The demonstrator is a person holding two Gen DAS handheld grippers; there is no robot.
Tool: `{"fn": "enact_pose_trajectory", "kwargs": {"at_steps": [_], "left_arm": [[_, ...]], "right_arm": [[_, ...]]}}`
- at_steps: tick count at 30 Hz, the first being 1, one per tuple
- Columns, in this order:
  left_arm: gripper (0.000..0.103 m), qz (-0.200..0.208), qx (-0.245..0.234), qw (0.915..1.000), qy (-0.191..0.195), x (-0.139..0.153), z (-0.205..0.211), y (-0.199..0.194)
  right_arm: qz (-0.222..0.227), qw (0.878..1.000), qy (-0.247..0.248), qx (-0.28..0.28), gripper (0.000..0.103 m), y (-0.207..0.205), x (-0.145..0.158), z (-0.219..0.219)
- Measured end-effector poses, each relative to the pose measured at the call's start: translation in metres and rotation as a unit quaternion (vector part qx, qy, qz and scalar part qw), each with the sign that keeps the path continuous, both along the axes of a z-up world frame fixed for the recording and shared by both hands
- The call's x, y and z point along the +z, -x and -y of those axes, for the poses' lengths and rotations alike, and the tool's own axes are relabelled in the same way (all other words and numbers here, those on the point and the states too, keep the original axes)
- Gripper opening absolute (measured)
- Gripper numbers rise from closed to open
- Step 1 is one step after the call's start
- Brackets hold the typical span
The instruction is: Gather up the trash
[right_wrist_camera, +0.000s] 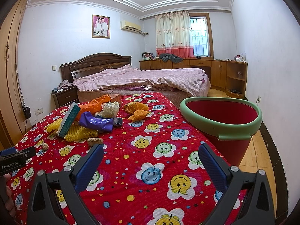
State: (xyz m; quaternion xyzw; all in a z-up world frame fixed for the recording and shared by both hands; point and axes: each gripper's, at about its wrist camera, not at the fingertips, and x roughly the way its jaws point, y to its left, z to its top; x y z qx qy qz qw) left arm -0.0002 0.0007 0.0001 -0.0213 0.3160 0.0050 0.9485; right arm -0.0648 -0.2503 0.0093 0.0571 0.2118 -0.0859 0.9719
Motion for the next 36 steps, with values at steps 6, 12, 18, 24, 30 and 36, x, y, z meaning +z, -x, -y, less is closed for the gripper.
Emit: {"fn": "enact_pose_trajectory", "kwargs": {"at_steps": [6, 12, 18, 24, 30, 36], "left_arm": [[0.098, 0.0, 0.0, 1.0, 0.0, 0.0, 0.0, 0.0], [0.098, 0.0, 0.0, 1.0, 0.0, 0.0, 0.0, 0.0], [0.098, 0.0, 0.0, 1.0, 0.001, 0.0, 0.0, 0.0], [0.098, -0.001, -0.001, 1.0, 0.001, 0.0, 0.0, 0.0], [0.098, -0.005, -0.012, 0.9999, -0.003, -0.001, 0.002, -0.003], [0.098, -0.018, -0.031, 0.9993, 0.014, 0.009, 0.005, -0.018]], "right_arm": [[0.0, 1.0, 0.0, 0.0, 0.103, 0.0, 0.0, 0.0], [0.0, 1.0, 0.0, 0.0, 0.103, -0.001, 0.0, 0.0], [0.0, 1.0, 0.0, 0.0, 0.103, -0.001, 0.0, 0.0], [-0.001, 1.0, 0.0, 0.0, 0.103, -0.002, -0.001, 0.0], [-0.011, 1.0, -0.001, 0.007, 0.103, -0.002, 0.0, 0.002], [-0.036, 0.999, -0.005, 0.017, 0.103, -0.012, -0.002, 0.002]]}}
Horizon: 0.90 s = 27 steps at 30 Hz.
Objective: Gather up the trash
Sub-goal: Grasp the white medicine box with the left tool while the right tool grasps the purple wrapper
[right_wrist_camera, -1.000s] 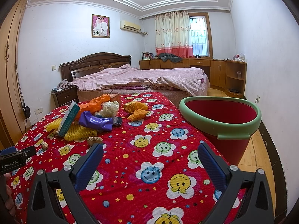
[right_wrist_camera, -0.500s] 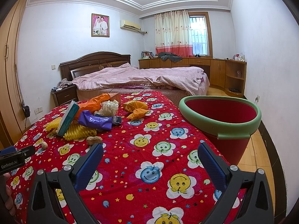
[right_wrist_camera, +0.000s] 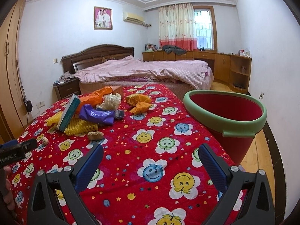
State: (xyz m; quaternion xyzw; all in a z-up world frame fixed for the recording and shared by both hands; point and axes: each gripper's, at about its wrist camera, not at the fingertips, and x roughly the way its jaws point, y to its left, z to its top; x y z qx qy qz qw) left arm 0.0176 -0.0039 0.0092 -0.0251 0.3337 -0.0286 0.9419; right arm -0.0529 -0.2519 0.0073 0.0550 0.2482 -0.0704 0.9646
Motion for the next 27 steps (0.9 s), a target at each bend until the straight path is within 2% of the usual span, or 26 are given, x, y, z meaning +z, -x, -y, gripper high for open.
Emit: {"fn": "enact_pose_trajectory", "kwargs": {"at_steps": [5, 13, 20, 24, 27], "left_arm": [[0.098, -0.017, -0.029, 0.9993, 0.015, 0.011, 0.005, -0.021], [0.098, -0.031, -0.084, 0.9959, -0.009, 0.02, 0.017, -0.066], [0.098, -0.049, -0.132, 0.9898, -0.023, 0.01, 0.032, -0.104], [0.09, -0.054, -0.16, 0.9849, -0.042, 0.003, 0.041, -0.123], [0.086, -0.061, -0.177, 0.9816, -0.037, -0.001, 0.045, -0.132]], "right_arm": [[-0.025, 1.0, -0.006, 0.005, 0.103, -0.01, 0.002, 0.0], [-0.043, 0.999, -0.021, 0.014, 0.103, -0.025, 0.019, -0.002], [-0.068, 0.997, -0.045, 0.016, 0.103, -0.049, 0.026, -0.003], [-0.08, 0.995, -0.06, 0.004, 0.103, -0.06, 0.026, -0.002], [-0.089, 0.994, -0.069, -0.001, 0.103, -0.069, 0.024, -0.001]]}}
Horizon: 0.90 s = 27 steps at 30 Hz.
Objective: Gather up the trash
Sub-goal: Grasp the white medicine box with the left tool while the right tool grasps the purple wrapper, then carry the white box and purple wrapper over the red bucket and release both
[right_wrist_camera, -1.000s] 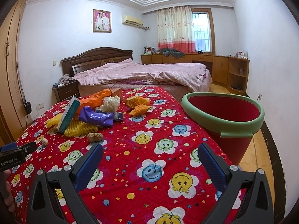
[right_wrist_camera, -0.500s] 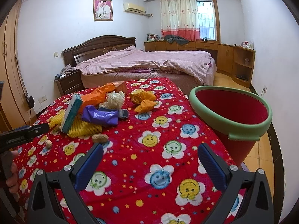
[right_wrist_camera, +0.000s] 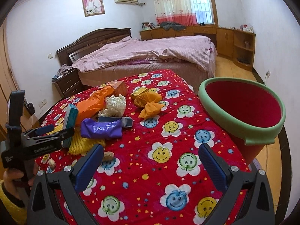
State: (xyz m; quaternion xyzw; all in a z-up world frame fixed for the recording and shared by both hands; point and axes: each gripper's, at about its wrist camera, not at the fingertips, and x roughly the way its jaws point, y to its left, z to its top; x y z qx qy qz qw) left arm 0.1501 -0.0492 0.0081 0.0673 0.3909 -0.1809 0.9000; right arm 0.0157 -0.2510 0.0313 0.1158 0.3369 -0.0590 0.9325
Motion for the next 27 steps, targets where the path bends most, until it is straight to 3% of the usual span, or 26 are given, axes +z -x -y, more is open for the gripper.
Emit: {"fn": "enact_pose_trajectory", "kwargs": {"at_steps": [2, 4, 13, 27], "left_arm": [[0.081, -0.007, -0.014, 0.9998, 0.011, -0.002, 0.001, -0.003], [0.058, -0.015, -0.036, 0.999, 0.024, -0.003, 0.003, -0.004], [0.057, -0.01, -0.011, 0.998, 0.061, 0.016, -0.009, 0.009], [0.057, -0.029, 0.089, 0.9924, 0.08, 0.02, -0.054, 0.027]], "right_arm": [[-0.006, 1.0, 0.0, -0.006, 0.103, -0.005, -0.001, -0.001], [-0.009, 1.0, -0.004, -0.01, 0.103, -0.009, 0.0, 0.0], [-0.017, 0.999, -0.031, -0.009, 0.103, -0.027, 0.002, -0.002], [-0.069, 0.99, -0.087, 0.084, 0.103, -0.086, -0.021, -0.048]]}}
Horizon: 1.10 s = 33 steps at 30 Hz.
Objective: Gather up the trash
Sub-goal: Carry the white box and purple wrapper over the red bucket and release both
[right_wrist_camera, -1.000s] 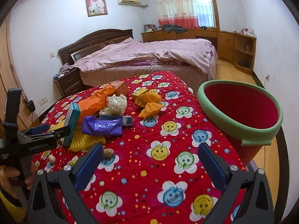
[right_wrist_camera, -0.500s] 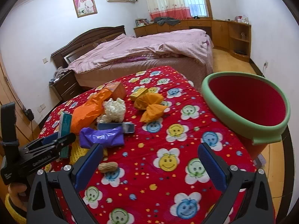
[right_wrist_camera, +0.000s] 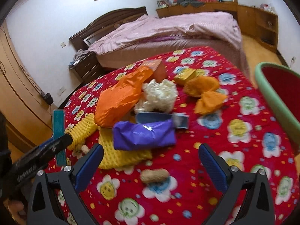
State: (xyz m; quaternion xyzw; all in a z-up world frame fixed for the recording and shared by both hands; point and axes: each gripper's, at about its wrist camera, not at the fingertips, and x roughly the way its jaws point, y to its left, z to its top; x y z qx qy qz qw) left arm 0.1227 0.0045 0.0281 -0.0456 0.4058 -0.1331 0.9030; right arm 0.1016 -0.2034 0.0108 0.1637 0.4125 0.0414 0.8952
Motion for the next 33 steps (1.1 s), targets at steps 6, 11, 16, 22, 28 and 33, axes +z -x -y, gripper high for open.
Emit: {"fn": "enact_pose_trajectory", "kwargs": {"at_steps": [6, 11, 16, 22, 28, 33], "left_arm": [[0.057, 0.0, 0.017, 0.9999, 0.001, 0.001, -0.008, 0.007], [0.057, 0.0, 0.024, 0.9997, 0.002, 0.004, -0.009, 0.012], [0.057, 0.004, 0.013, 0.9999, -0.002, 0.011, 0.001, 0.018], [0.057, 0.01, -0.007, 0.9999, -0.002, 0.021, 0.018, 0.023], [0.057, 0.013, -0.039, 0.9992, 0.001, 0.034, 0.043, 0.026], [0.057, 0.01, -0.067, 0.9976, 0.006, 0.042, 0.069, 0.023]], "right_arm": [[-0.014, 1.0, 0.008, -0.007, 0.103, -0.022, -0.011, -0.006], [-0.022, 0.999, 0.022, -0.016, 0.076, -0.029, -0.016, -0.002], [-0.018, 1.0, -0.004, -0.018, 0.075, -0.019, -0.011, 0.01], [0.004, 1.0, -0.015, -0.024, 0.075, 0.005, 0.01, 0.027], [0.016, 0.999, -0.01, -0.049, 0.075, 0.025, 0.033, 0.059], [0.025, 0.997, 0.004, -0.079, 0.075, 0.038, 0.049, 0.094]]}}
